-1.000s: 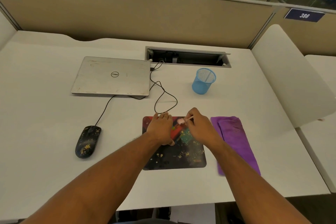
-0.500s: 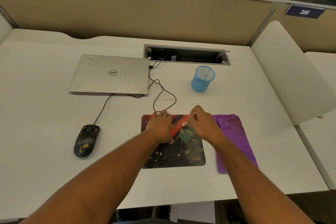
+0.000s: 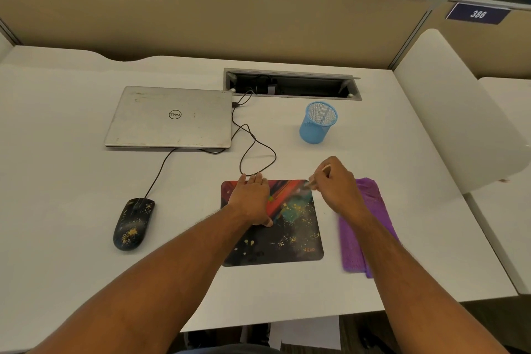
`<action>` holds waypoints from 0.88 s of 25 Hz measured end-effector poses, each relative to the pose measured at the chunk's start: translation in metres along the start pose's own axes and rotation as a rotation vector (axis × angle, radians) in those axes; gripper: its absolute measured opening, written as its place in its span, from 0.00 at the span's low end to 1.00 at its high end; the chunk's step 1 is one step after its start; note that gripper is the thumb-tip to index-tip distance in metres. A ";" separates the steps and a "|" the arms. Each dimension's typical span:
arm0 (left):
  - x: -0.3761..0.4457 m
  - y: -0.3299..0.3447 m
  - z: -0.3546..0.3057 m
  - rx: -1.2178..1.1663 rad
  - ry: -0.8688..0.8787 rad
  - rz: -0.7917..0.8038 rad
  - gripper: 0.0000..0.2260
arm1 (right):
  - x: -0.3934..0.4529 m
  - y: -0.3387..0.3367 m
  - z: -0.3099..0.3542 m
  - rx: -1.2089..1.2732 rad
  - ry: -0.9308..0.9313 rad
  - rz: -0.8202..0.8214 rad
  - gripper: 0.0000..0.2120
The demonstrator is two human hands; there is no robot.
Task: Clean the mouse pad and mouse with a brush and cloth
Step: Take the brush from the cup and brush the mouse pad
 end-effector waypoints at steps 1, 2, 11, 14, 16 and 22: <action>0.000 0.000 0.000 -0.001 0.000 -0.001 0.53 | 0.001 -0.004 0.001 0.032 -0.002 -0.049 0.03; 0.000 0.000 -0.001 0.001 0.001 0.001 0.53 | 0.000 -0.004 0.001 0.041 0.001 -0.064 0.02; 0.000 0.001 0.000 0.005 0.003 -0.004 0.54 | -0.002 -0.012 -0.011 -0.019 0.029 -0.072 0.03; 0.002 0.001 -0.001 0.009 -0.001 0.002 0.54 | -0.010 -0.003 -0.020 -0.006 0.052 -0.030 0.04; 0.003 0.003 -0.001 0.010 -0.002 -0.002 0.54 | -0.013 0.001 -0.027 -0.062 0.093 0.034 0.04; 0.002 0.004 0.000 0.012 0.003 -0.008 0.55 | -0.013 -0.017 -0.017 -0.005 0.024 -0.087 0.04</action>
Point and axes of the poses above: each hand's wrist, its own x-axis towards the middle knuckle, its own y-axis out of the palm, z = x × y, the point moved 7 cm from there along x, towards the middle knuckle, and after that the axes turned 5 degrees about -y, right-handed, at the moved point
